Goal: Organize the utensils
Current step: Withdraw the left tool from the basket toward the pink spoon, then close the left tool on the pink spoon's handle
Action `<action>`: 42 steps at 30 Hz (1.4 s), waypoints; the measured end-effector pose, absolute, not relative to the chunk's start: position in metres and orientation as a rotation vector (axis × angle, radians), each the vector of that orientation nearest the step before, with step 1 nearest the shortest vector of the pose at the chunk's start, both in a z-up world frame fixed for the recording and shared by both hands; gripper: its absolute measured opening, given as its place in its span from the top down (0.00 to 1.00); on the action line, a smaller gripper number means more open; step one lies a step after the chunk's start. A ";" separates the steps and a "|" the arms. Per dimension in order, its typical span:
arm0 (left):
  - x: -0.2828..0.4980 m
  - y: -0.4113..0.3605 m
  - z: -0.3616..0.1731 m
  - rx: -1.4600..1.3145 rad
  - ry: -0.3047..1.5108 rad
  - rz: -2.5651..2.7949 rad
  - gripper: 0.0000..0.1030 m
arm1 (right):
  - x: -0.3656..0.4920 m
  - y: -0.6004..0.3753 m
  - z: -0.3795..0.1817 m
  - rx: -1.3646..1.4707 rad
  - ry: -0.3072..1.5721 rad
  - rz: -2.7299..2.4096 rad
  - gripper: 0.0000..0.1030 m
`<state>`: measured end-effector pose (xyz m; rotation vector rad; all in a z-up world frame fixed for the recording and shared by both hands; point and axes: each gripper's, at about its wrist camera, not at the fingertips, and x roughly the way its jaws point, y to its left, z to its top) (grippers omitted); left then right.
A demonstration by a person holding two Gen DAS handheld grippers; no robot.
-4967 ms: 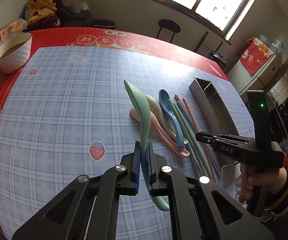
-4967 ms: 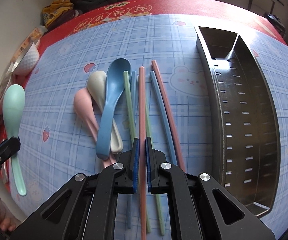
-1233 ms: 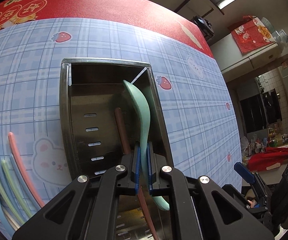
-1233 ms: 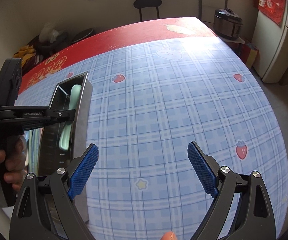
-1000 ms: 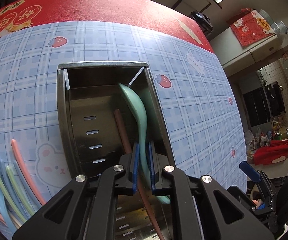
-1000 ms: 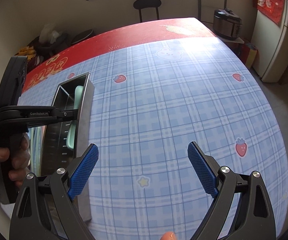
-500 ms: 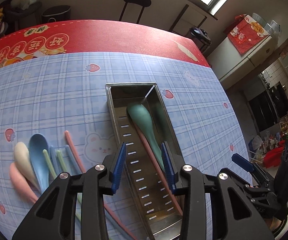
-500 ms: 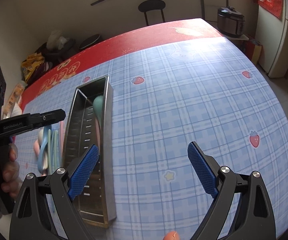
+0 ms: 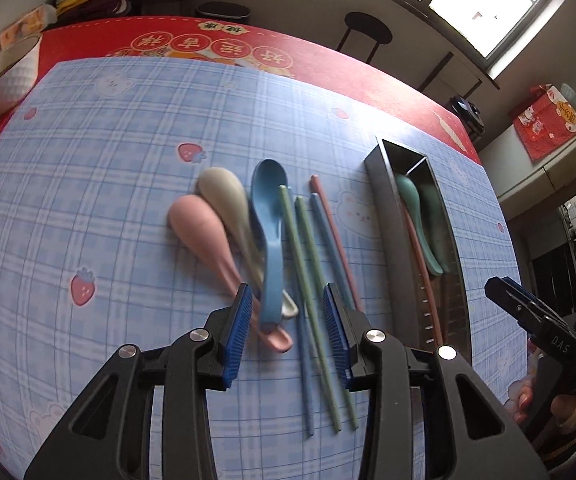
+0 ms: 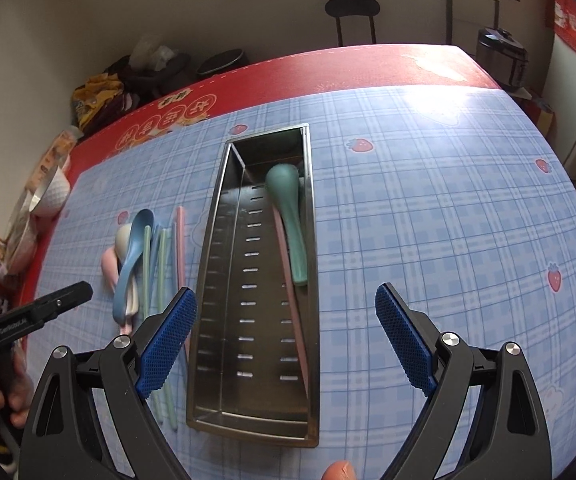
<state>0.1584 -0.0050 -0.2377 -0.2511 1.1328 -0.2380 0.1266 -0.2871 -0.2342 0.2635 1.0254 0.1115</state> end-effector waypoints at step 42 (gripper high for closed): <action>0.185 0.009 -0.287 -0.175 1.145 -0.060 0.82 | 0.130 -0.294 -0.249 0.301 1.060 0.103 0.15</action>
